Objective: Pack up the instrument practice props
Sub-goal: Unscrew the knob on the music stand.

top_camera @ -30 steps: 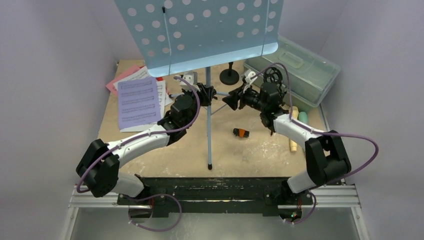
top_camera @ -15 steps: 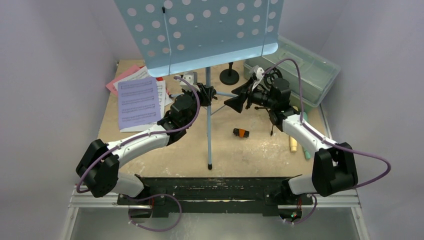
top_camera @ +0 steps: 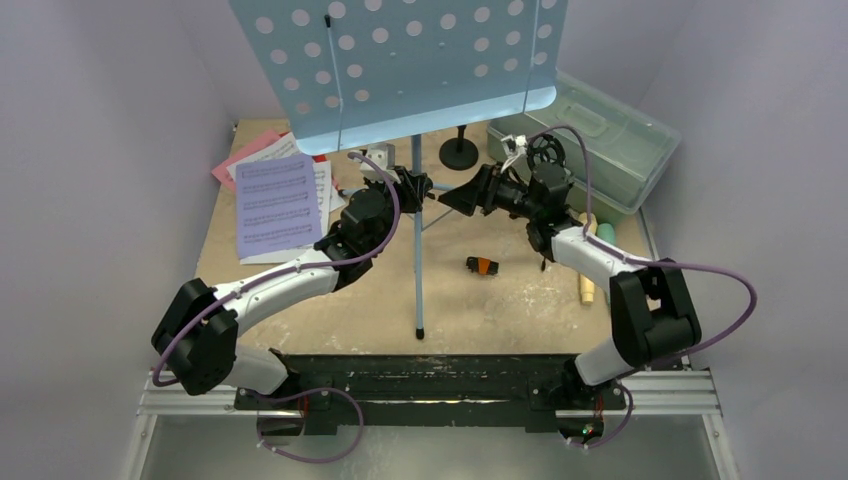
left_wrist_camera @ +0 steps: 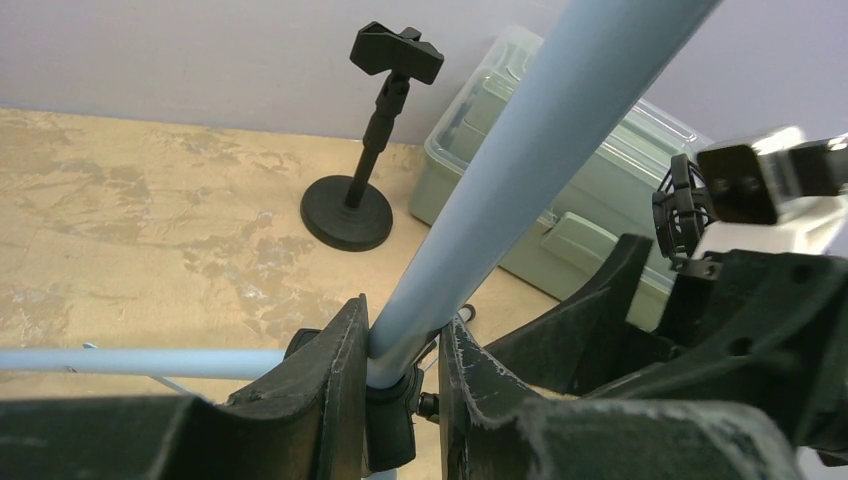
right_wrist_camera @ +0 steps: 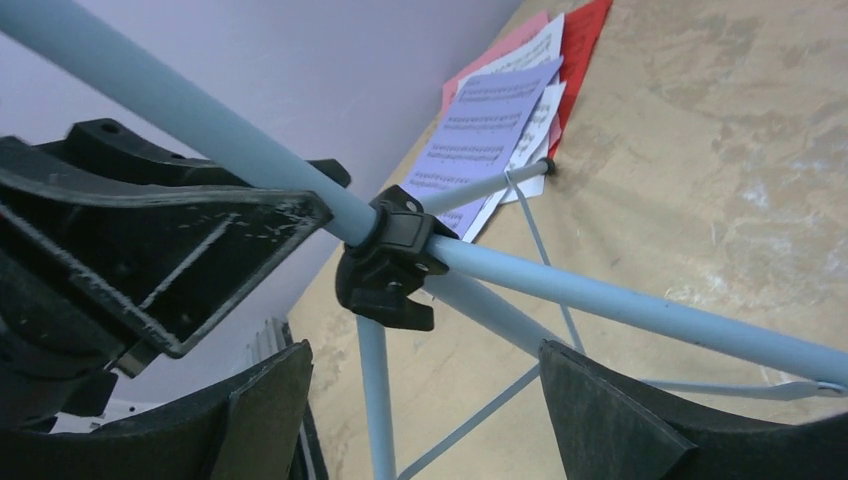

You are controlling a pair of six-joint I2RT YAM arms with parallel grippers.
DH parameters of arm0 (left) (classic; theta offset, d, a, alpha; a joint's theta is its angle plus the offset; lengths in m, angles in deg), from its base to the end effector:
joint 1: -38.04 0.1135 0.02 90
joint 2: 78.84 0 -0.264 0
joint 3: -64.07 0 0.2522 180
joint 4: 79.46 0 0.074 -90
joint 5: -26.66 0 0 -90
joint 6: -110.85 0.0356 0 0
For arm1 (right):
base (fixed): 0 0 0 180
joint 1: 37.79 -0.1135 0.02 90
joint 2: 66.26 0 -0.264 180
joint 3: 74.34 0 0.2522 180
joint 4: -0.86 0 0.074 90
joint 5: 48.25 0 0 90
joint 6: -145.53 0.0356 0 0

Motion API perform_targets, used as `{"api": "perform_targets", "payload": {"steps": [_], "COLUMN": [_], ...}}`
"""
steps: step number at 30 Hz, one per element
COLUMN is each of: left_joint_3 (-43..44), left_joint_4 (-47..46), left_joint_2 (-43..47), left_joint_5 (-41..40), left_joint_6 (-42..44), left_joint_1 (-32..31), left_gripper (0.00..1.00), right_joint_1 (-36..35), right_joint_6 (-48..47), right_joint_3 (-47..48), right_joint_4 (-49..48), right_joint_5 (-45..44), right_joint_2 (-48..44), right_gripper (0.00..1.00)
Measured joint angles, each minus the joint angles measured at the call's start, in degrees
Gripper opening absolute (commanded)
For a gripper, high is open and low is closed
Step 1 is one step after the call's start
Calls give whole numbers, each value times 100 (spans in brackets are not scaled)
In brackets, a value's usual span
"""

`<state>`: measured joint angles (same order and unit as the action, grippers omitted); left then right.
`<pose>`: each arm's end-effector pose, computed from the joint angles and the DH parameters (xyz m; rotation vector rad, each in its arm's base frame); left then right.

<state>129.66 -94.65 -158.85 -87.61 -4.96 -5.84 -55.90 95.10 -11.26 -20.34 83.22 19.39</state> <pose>0.2443 -0.2147 0.3121 -0.0906 1.5905 -0.6267 0.3097 0.1261 0.2775 -0.2928 1.7394 1.3278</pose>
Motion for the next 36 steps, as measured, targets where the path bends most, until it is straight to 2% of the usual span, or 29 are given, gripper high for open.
{"api": "perform_targets", "payload": {"steps": [7, 14, 16, 18, 22, 25, 29, 36], "left_joint_3": [2, 2, 2, 2, 2, 2, 2, 2], "left_joint_4": [17, 42, 50, 59, 76, 76, 76, 83], "left_joint_2": [7, 17, 22, 26, 33, 33, 33, 37], "left_joint_5": [2, 2, 2, 2, 2, 2, 2, 0], "left_joint_6": [0, 0, 0, 2, 0, 2, 0, 0], "left_joint_1": [0, 0, 0, 0, 0, 0, 0, 0], "left_gripper": [0, 0, 0, 0, 0, 0, 0, 0], "right_joint_1": [-400, -470, -472, -472, -501, -568, -667, -824], "right_joint_6": [149, 208, -11, -341, -898, -1220, -1480, -2210], "right_joint_3": [225, 302, 420, 643, 973, 1025, 1029, 1152], "right_joint_4": [160, 116, 315, 636, 1032, 1191, 1447, 1989], "right_joint_5": [-146, -142, -151, -155, -177, -236, -330, -632], "right_joint_2": [577, 579, 579, 579, 568, 520, 520, 533], "right_gripper": [81, 78, 70, 53, 41, 41, 48, 41]}}
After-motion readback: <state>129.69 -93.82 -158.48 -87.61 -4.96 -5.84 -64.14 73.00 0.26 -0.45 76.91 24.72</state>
